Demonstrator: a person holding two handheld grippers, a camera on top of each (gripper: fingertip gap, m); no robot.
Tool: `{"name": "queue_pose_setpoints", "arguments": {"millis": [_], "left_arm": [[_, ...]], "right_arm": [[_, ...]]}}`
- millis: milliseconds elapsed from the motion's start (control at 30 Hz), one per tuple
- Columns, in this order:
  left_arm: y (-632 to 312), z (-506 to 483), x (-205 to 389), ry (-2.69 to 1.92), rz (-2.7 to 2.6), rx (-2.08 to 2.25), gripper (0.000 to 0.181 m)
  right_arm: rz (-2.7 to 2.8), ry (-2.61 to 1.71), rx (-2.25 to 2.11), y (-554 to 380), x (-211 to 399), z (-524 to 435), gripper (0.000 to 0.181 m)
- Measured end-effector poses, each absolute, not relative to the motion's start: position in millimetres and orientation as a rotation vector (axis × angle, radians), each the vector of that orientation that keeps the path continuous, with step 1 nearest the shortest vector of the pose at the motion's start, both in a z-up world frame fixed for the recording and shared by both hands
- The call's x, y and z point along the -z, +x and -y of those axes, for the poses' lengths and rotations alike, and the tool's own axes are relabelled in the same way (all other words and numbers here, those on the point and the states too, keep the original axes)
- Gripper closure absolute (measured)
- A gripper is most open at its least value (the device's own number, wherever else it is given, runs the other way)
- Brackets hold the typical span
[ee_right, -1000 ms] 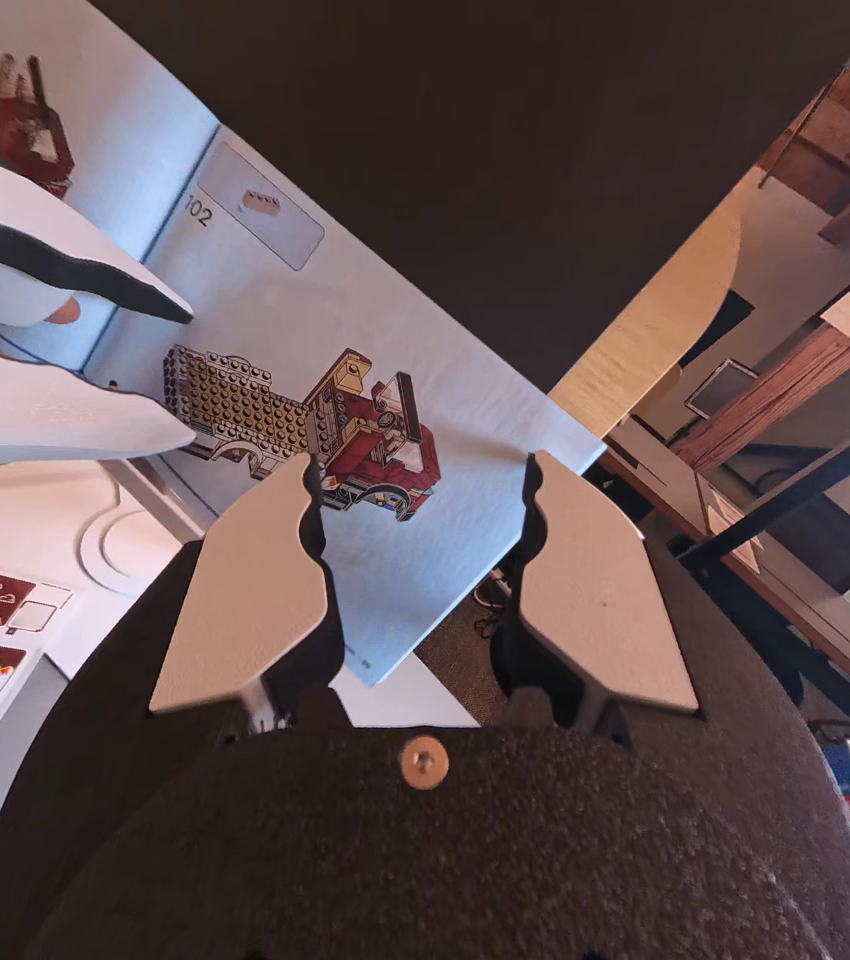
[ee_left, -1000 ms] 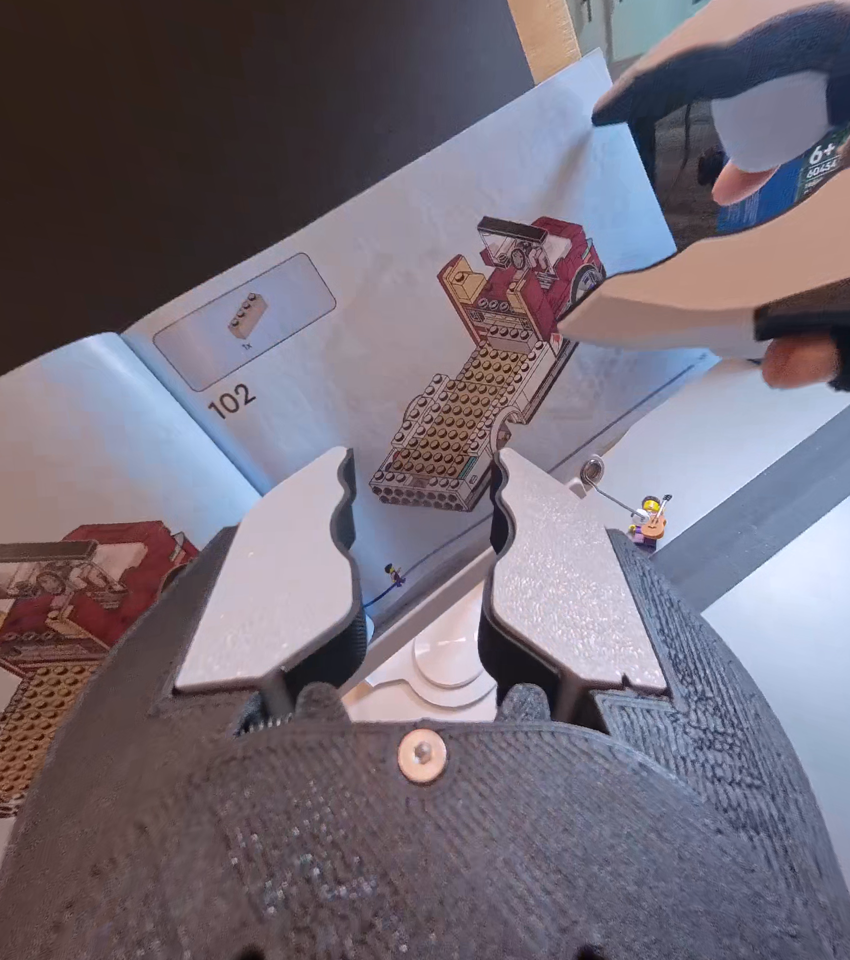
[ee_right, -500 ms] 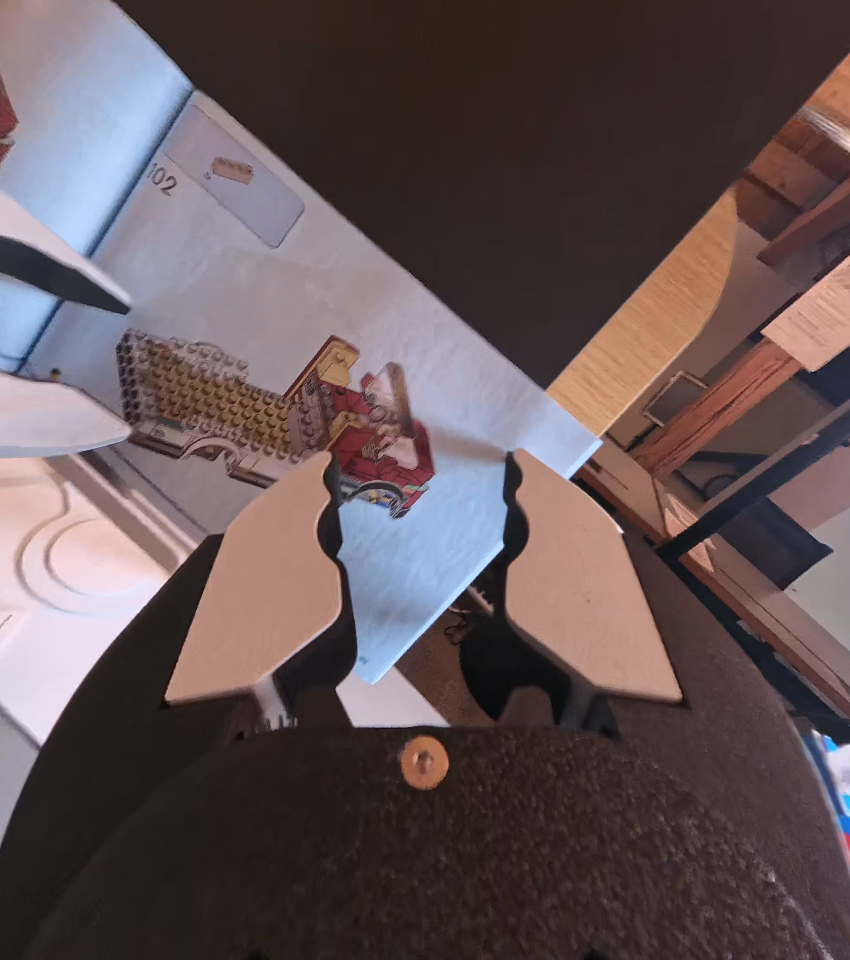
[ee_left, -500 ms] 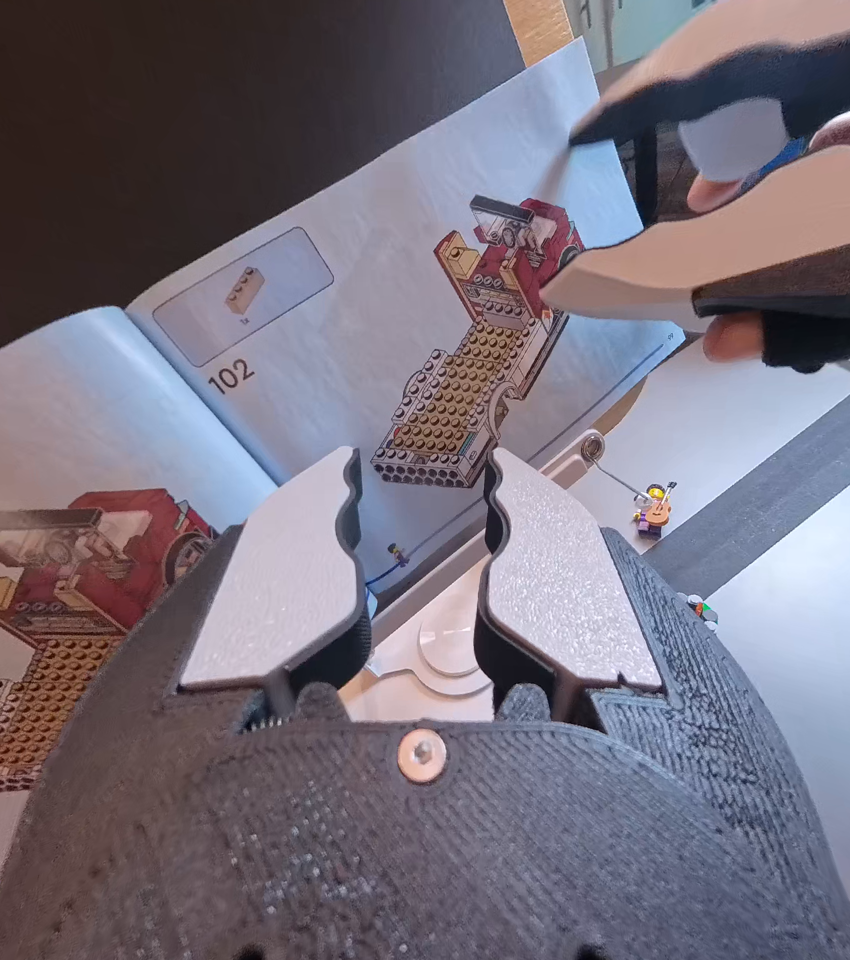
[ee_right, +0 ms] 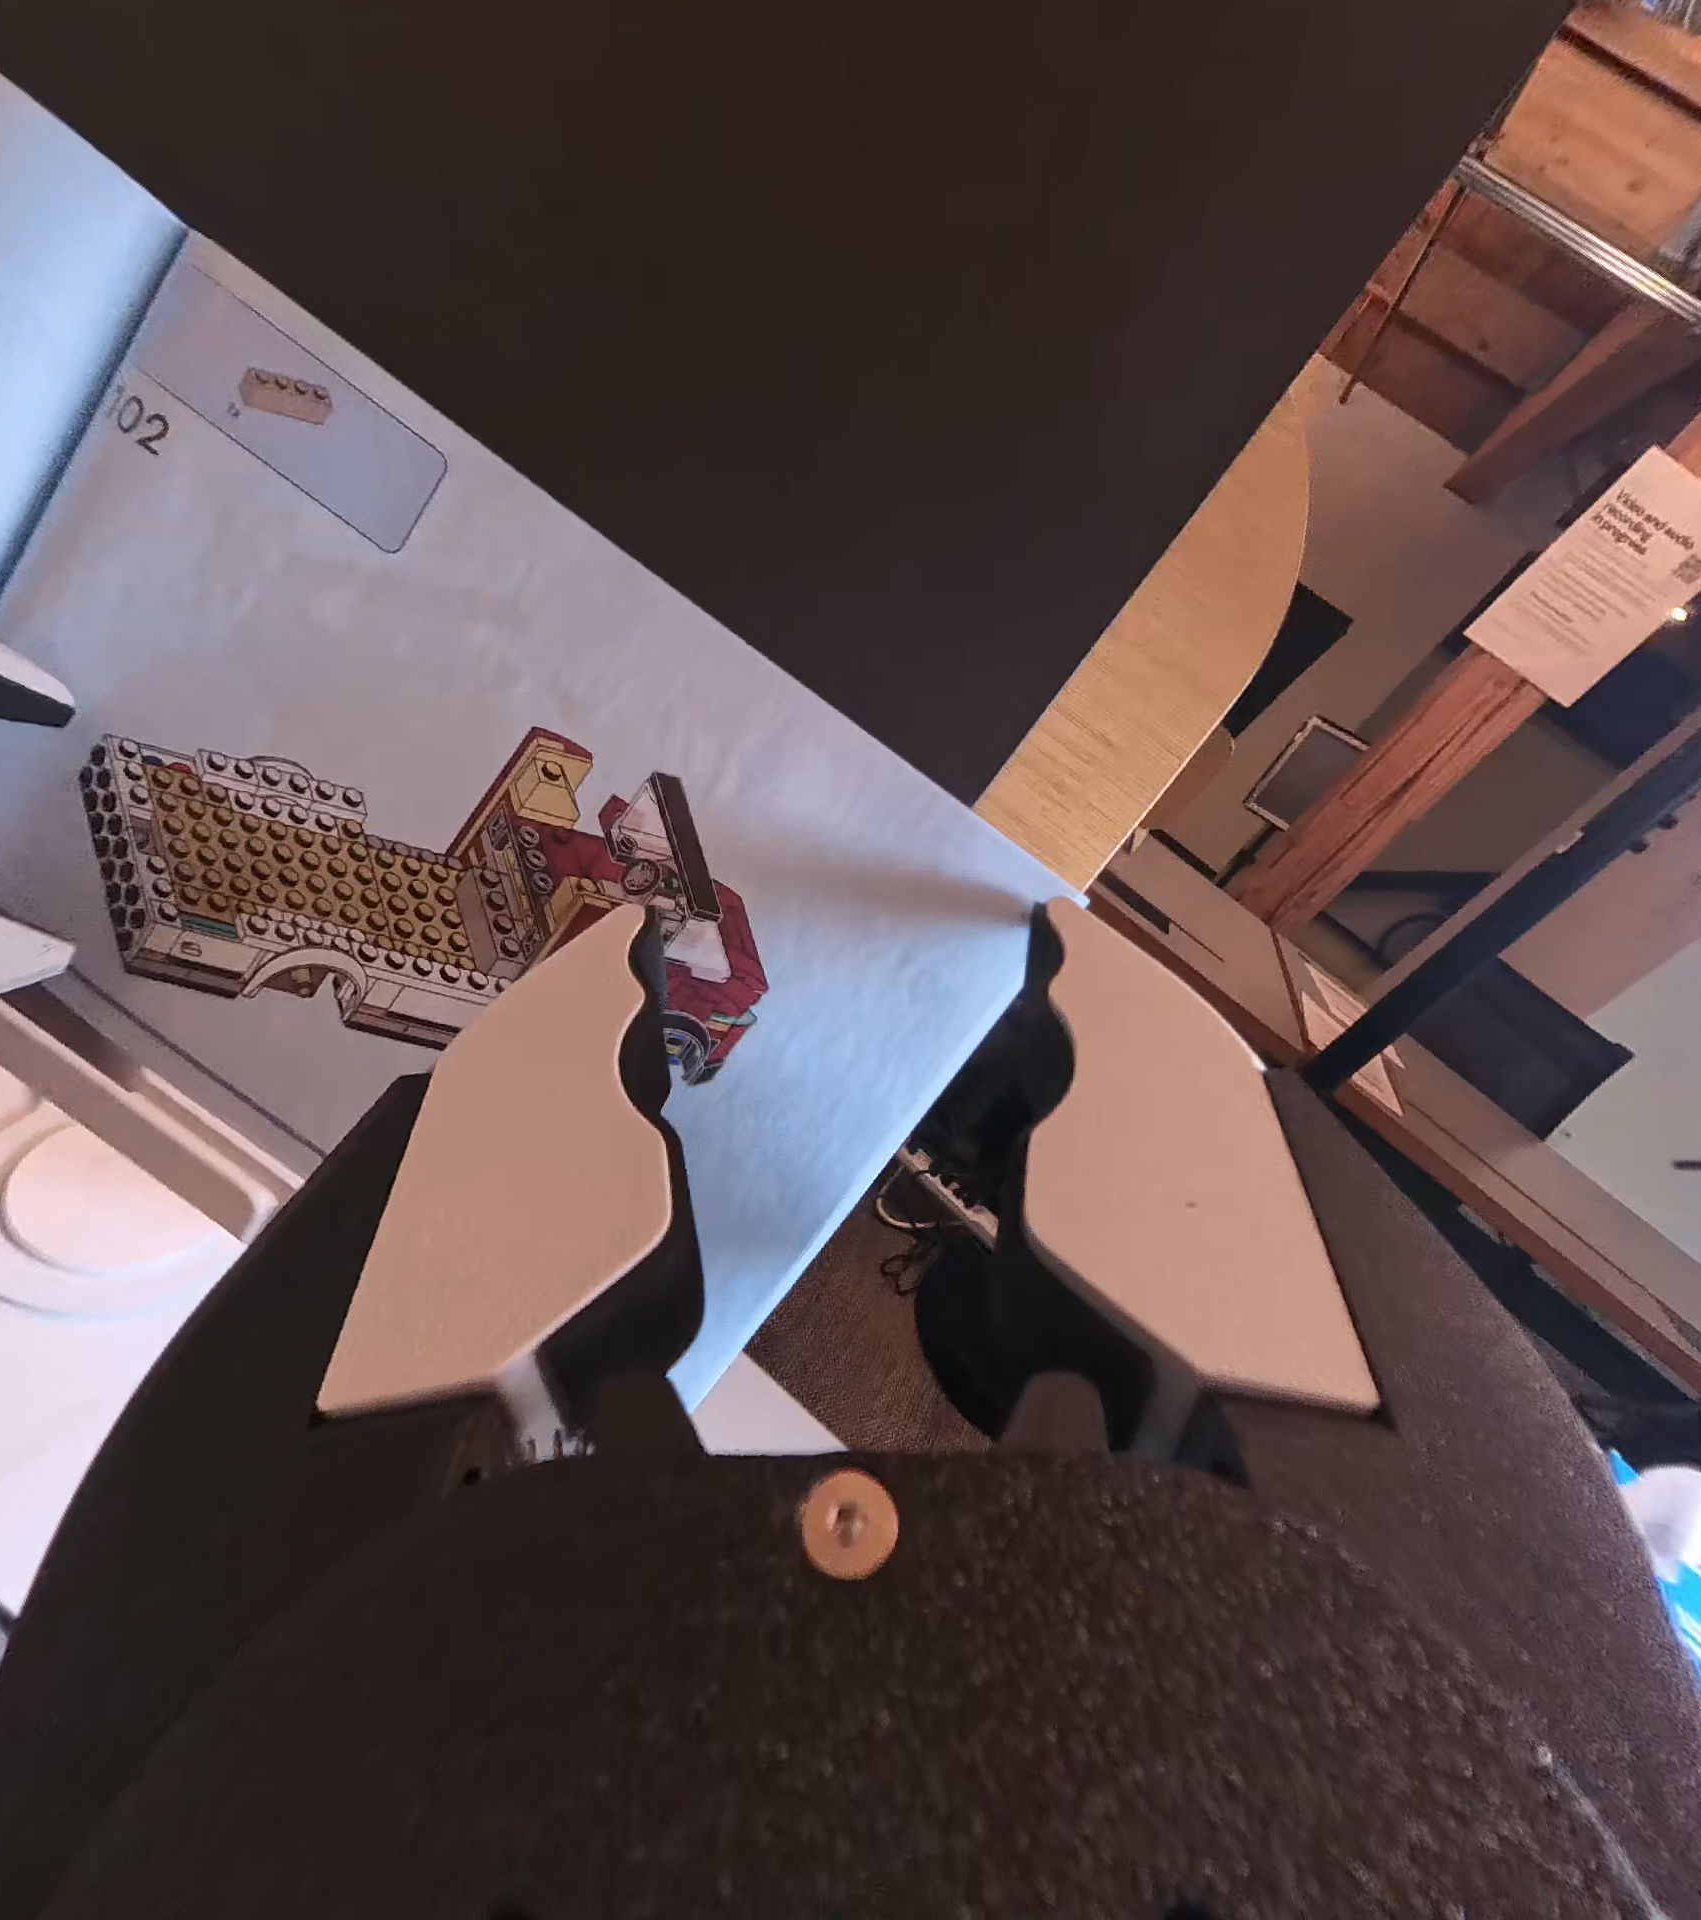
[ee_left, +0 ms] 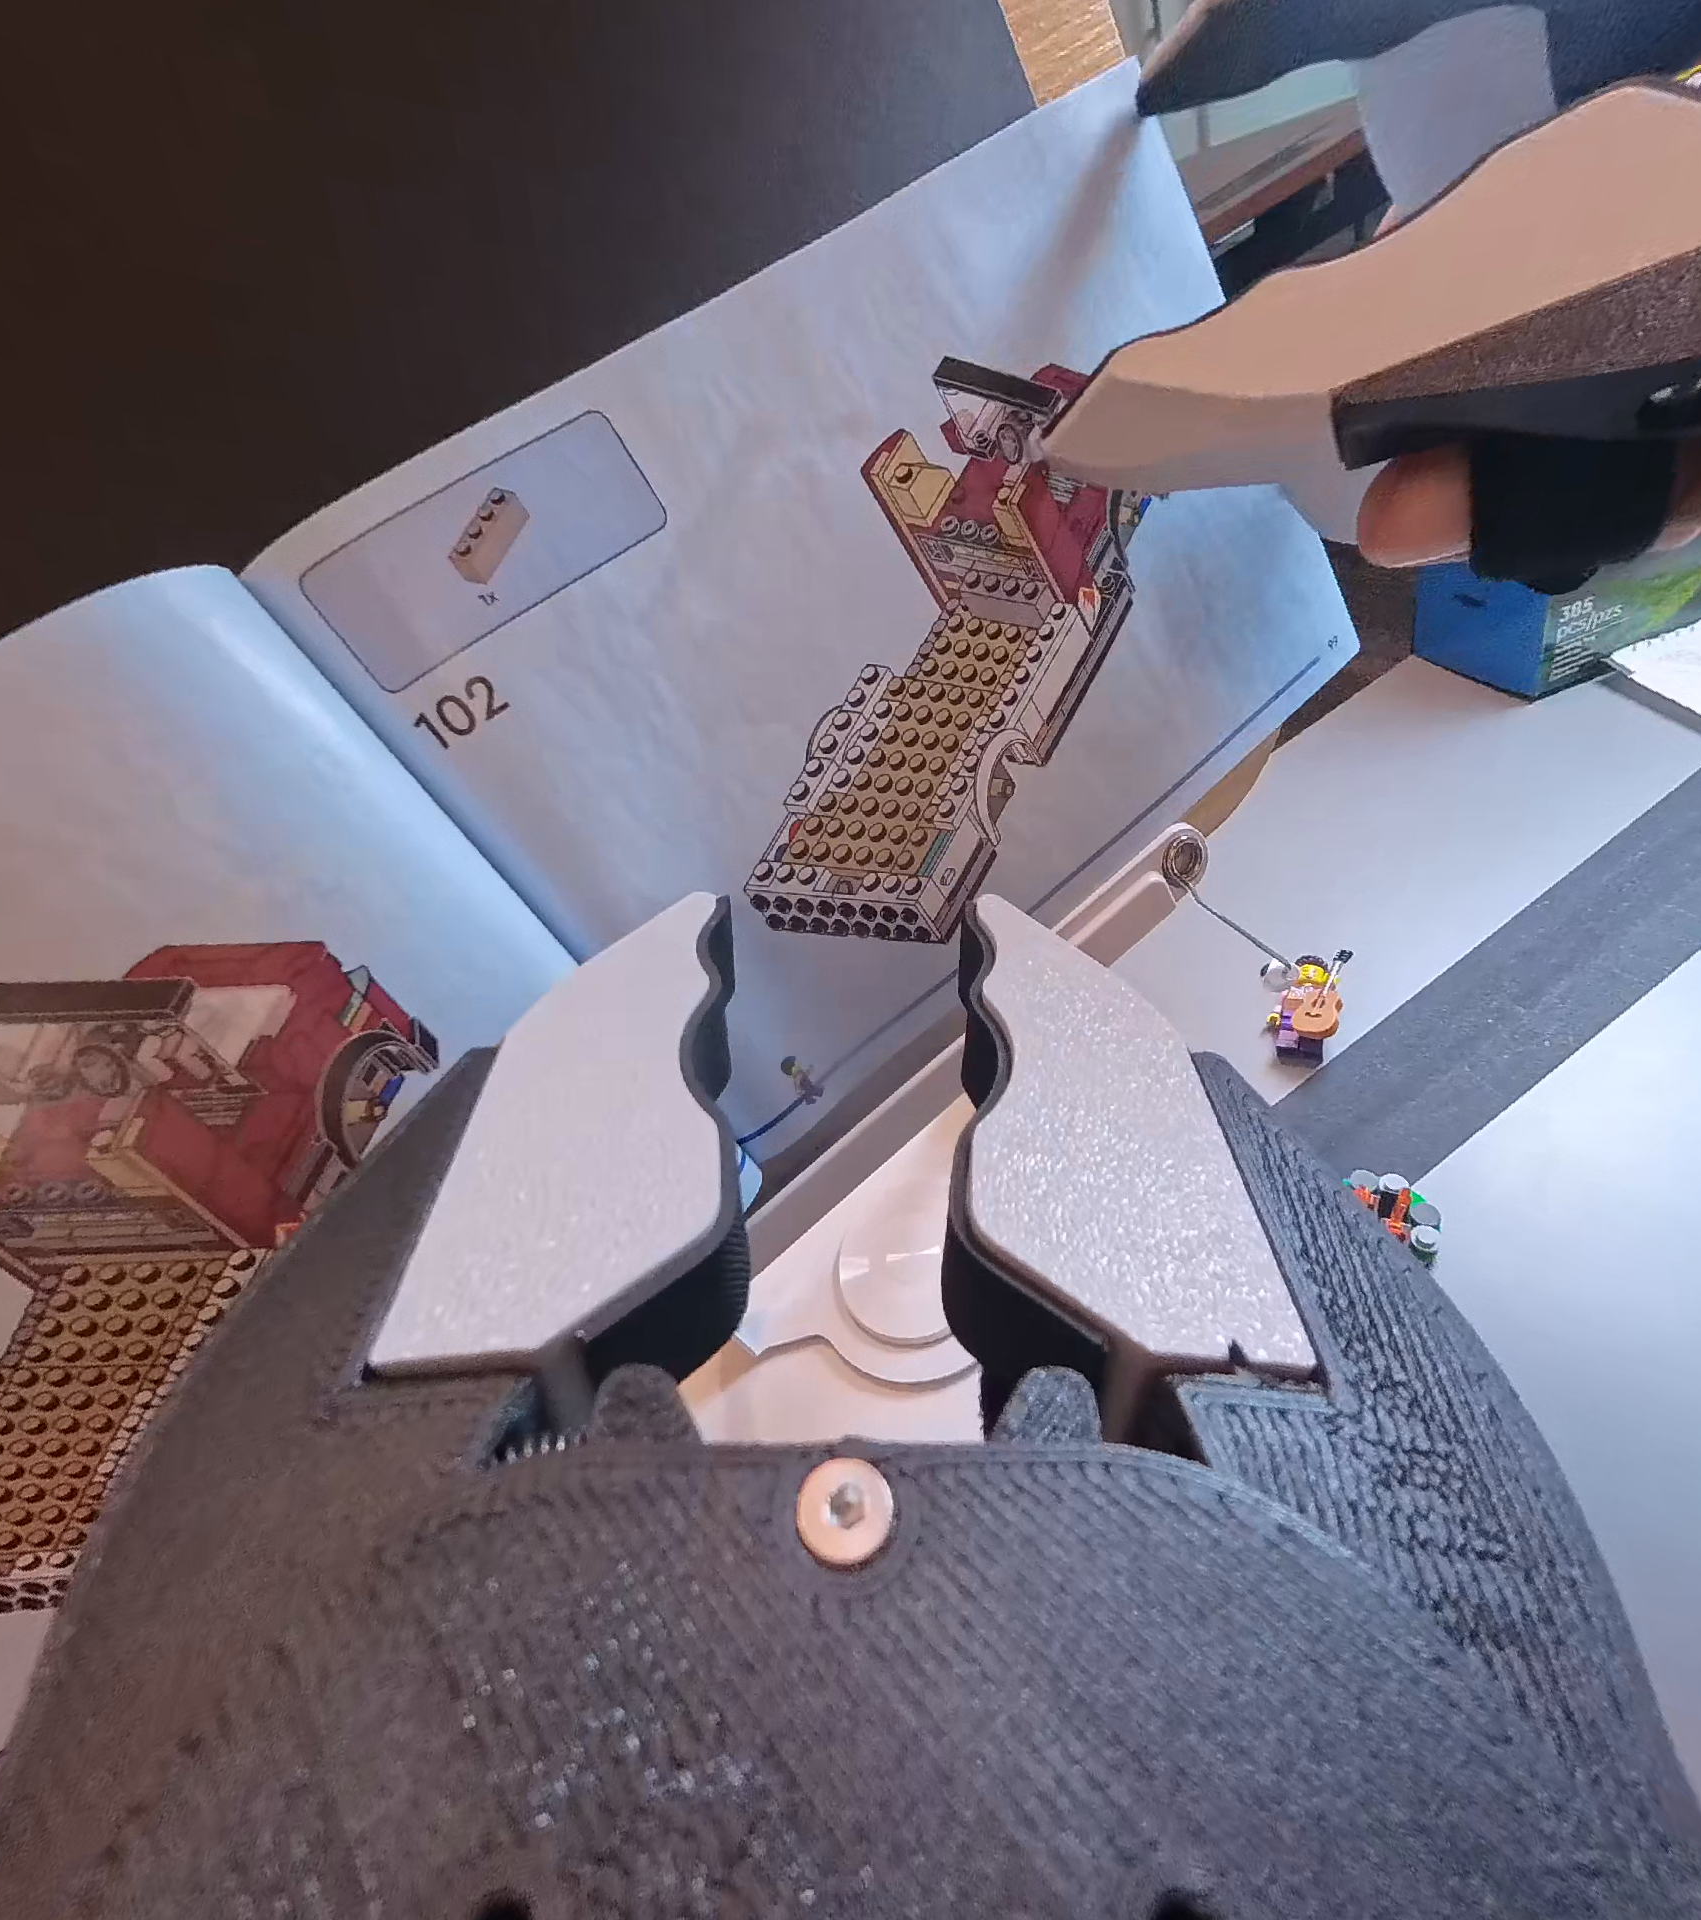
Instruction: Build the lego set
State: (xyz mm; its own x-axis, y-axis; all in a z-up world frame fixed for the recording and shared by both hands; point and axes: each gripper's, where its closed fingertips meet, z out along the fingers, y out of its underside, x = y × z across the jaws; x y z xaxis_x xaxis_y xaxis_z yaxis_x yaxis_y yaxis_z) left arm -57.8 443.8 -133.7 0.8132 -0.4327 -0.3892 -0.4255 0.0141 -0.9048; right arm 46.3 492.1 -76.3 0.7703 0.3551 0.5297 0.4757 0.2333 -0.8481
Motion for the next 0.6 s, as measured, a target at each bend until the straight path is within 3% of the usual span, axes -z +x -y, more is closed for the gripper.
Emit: {"name": "queue_pose_setpoints", "arguments": {"millis": [67, 233, 267, 333, 400, 600], "left_arm": [[-57, -444, 134, -1.598, -0.695, 0.006, 0.138], [-58, -444, 134, -1.595, -0.692, 0.010, 0.139], [-57, -444, 134, -1.594, -0.693, 0.012, 0.139], [-57, -443, 134, -1.594, -0.697, 0.007, 0.139], [-57, -443, 135, -1.595, -0.699, 0.005, 0.139], [-57, -444, 135, -1.597, -0.698, 0.011, 0.139]], "right_arm": [[0.755, -1.372, 0.100, 46, 77, -494, 0.119], [0.811, -1.380, 0.105, 41, 84, -490, 0.162], [0.807, -1.380, 0.106, 42, 82, -490, 0.160], [0.766, -1.366, 0.130, 45, 75, -493, 0.127], [0.751, -1.377, 0.133, 46, 71, -496, 0.117], [0.712, -1.385, 0.146, 46, 69, -499, 0.116]]}}
